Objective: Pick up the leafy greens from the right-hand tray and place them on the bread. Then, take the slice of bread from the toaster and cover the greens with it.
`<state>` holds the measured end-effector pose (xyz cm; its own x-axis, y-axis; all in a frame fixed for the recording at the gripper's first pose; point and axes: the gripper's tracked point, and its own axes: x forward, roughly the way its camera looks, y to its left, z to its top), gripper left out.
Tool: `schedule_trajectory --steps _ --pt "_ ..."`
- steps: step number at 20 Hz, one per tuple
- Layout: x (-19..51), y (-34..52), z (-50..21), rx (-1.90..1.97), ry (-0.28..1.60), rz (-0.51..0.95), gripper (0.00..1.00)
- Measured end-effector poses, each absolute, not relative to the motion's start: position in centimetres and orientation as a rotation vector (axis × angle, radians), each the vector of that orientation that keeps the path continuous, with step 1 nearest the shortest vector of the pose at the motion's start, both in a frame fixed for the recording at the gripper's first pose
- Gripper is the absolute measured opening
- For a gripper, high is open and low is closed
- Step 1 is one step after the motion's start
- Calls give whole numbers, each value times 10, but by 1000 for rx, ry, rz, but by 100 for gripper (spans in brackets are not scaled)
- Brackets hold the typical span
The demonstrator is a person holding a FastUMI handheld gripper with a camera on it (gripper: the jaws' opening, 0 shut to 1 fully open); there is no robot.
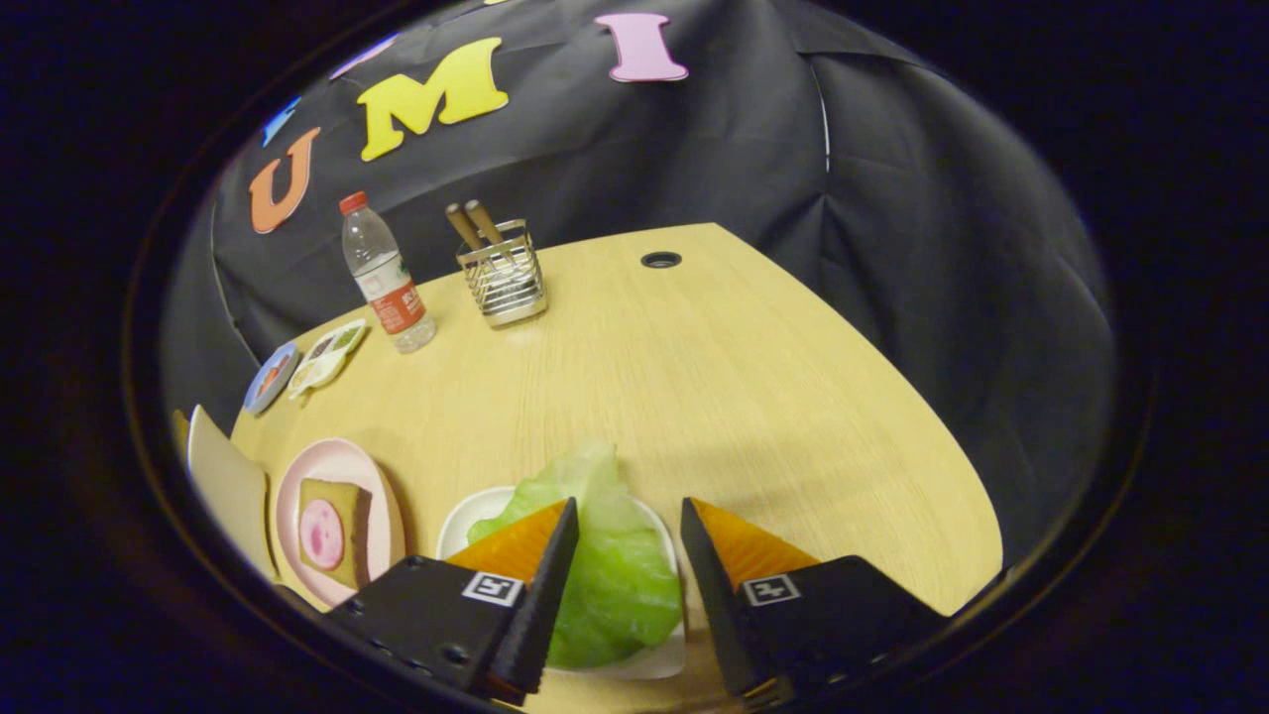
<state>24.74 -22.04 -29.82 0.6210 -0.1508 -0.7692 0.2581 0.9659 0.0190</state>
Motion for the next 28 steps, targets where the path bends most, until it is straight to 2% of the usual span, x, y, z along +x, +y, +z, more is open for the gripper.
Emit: schedule_trajectory --steps 4,7,8,9,21,28 --pt "249 -217 -295 111 870 -233 45" --pt "245 -218 -300 88 896 -245 8" --pt "241 -216 -294 80 906 -250 8" --pt "241 -217 -297 74 897 -251 0" --pt "219 -168 -203 3 704 -193 0" --pt "204 -119 -171 -27 630 -167 0"
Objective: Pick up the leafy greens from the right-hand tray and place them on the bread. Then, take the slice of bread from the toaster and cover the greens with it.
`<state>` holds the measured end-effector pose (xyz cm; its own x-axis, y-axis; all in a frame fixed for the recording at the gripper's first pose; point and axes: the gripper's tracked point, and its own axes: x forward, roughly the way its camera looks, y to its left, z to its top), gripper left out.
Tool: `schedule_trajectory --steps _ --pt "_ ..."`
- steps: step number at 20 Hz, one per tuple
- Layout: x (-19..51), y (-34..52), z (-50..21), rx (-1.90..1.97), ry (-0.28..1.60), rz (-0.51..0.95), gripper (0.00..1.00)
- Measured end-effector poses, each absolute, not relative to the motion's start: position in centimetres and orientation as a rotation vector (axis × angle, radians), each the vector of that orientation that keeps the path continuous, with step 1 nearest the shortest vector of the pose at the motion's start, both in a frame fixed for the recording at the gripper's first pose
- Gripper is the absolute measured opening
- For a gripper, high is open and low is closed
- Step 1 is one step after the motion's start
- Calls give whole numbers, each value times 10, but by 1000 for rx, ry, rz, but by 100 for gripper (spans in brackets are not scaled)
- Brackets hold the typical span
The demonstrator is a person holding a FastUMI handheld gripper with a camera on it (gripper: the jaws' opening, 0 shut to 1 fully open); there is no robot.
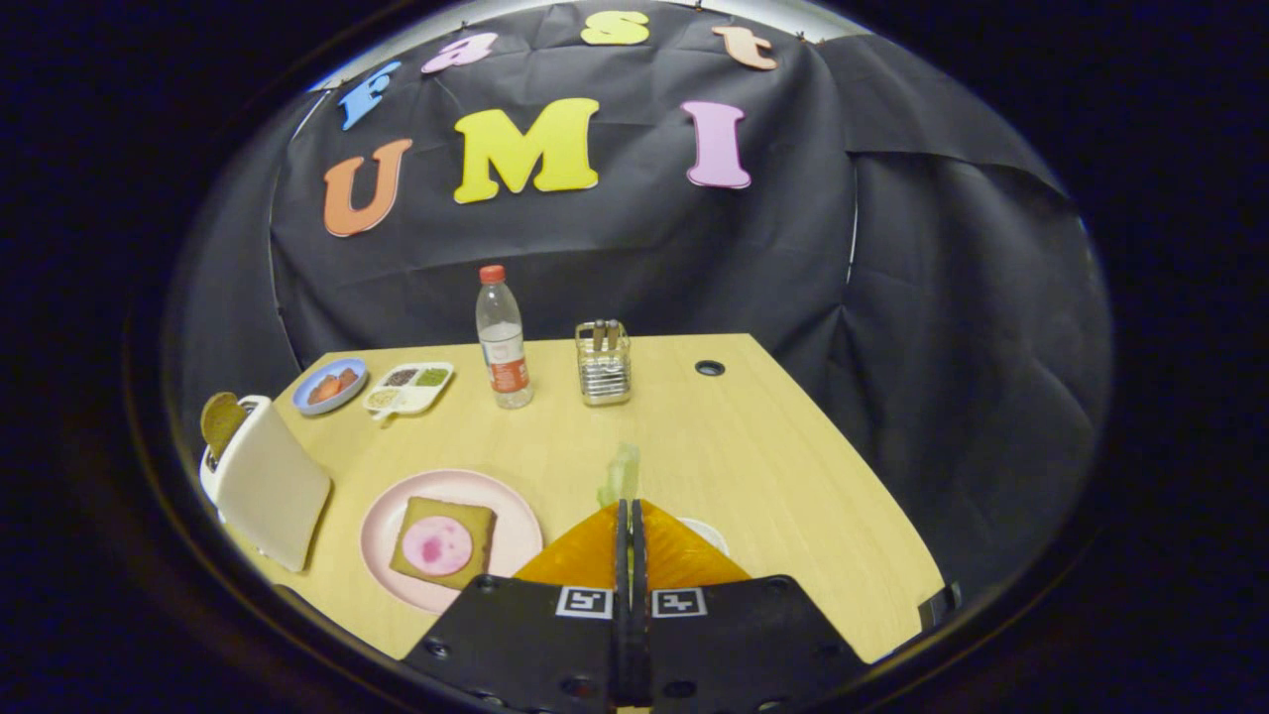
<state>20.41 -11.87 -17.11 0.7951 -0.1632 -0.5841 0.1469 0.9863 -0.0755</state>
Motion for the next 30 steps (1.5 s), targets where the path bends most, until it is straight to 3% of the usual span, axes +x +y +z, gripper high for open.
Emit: schedule_trajectory --steps 17,30 --pt "193 76 -184 -78 621 74 0" --pt "252 59 -251 -32 704 26 0"
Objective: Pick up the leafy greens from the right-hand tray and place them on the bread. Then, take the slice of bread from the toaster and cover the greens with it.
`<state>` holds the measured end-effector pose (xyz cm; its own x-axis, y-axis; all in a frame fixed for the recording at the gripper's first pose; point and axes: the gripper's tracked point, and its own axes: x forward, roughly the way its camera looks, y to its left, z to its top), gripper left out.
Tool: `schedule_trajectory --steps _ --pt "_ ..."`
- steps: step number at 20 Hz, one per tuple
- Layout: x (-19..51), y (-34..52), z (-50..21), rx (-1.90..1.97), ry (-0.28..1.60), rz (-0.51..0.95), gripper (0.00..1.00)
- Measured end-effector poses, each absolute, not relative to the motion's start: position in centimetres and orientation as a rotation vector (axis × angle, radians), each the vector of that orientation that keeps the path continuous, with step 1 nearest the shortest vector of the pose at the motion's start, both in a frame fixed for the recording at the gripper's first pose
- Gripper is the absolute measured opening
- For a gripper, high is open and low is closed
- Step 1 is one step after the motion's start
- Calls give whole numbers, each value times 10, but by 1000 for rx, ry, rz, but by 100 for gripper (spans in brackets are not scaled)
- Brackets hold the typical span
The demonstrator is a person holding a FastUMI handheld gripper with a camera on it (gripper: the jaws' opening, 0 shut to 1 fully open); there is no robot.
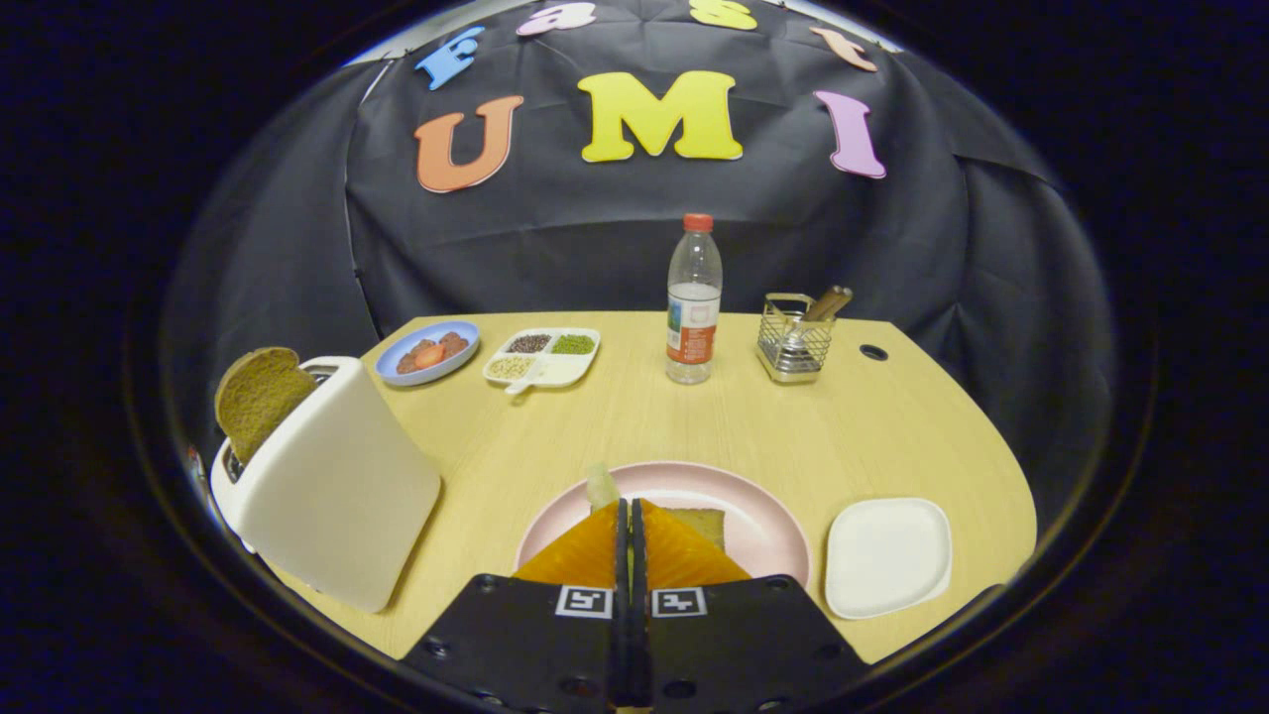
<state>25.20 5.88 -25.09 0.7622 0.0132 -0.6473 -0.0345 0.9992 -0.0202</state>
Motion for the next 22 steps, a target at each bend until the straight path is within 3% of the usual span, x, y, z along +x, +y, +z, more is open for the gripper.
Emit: schedule_trajectory --steps 4,6,10,13,22 --pt "261 50 -271 14 735 22 0" --pt "263 48 -273 39 728 24 9" --pt "256 40 -269 38 722 -8 71" --pt "243 50 -250 82 682 9 98" --pt "192 74 -176 -18 588 -80 96"
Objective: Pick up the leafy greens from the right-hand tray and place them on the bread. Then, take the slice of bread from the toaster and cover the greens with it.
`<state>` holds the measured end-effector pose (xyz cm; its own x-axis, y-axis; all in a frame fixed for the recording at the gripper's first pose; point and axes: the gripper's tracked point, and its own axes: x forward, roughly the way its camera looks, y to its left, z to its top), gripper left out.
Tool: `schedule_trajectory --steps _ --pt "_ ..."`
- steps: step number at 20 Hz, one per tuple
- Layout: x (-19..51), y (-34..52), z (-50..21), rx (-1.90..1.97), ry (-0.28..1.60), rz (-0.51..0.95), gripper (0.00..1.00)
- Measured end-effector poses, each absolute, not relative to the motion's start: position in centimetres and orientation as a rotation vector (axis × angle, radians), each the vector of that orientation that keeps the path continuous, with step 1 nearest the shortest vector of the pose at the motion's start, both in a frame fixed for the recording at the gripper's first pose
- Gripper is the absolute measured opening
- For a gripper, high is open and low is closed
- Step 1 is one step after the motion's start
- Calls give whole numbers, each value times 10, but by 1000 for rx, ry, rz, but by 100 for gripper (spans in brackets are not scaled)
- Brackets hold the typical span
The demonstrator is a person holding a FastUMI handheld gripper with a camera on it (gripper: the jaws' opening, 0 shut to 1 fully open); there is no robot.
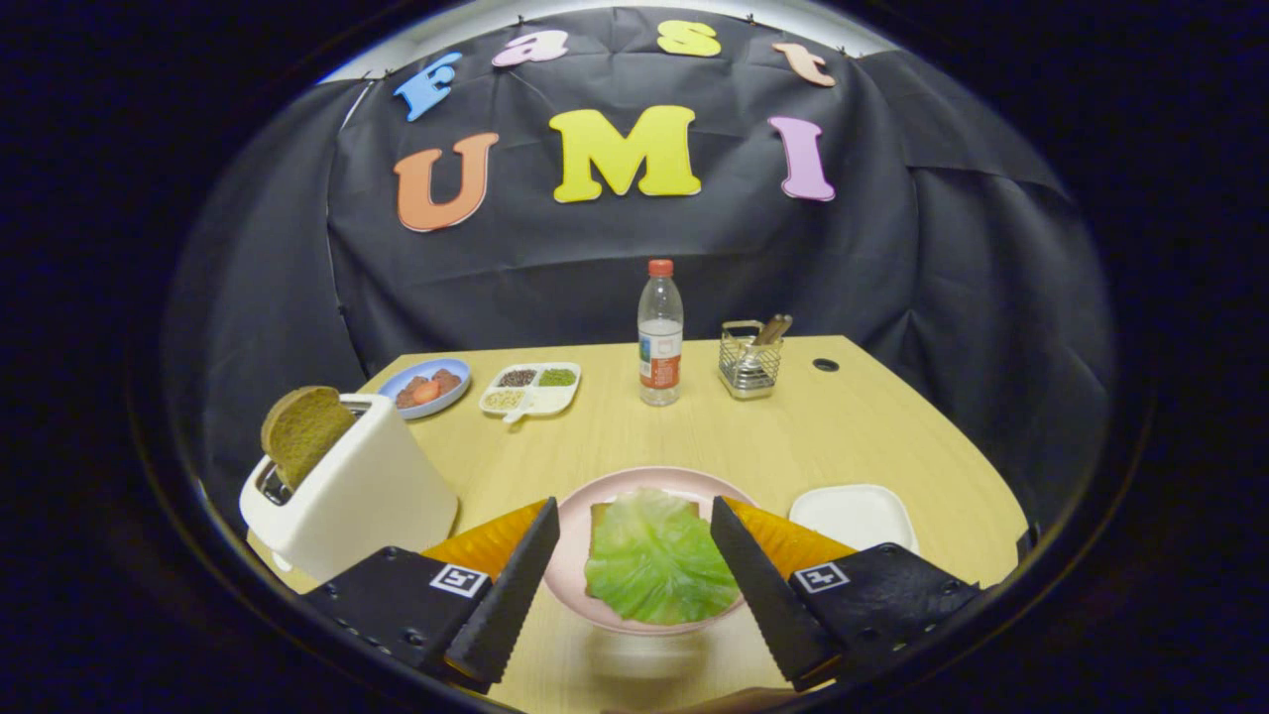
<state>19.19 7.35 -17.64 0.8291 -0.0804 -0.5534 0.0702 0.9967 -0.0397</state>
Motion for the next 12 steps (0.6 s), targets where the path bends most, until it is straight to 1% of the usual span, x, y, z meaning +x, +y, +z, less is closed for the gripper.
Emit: schedule_trajectory --steps 6,8,12 --pt "175 137 -106 -43 470 -31 96" --pt "171 152 -89 -67 446 -38 96" --pt "172 197 -70 -46 404 18 96"
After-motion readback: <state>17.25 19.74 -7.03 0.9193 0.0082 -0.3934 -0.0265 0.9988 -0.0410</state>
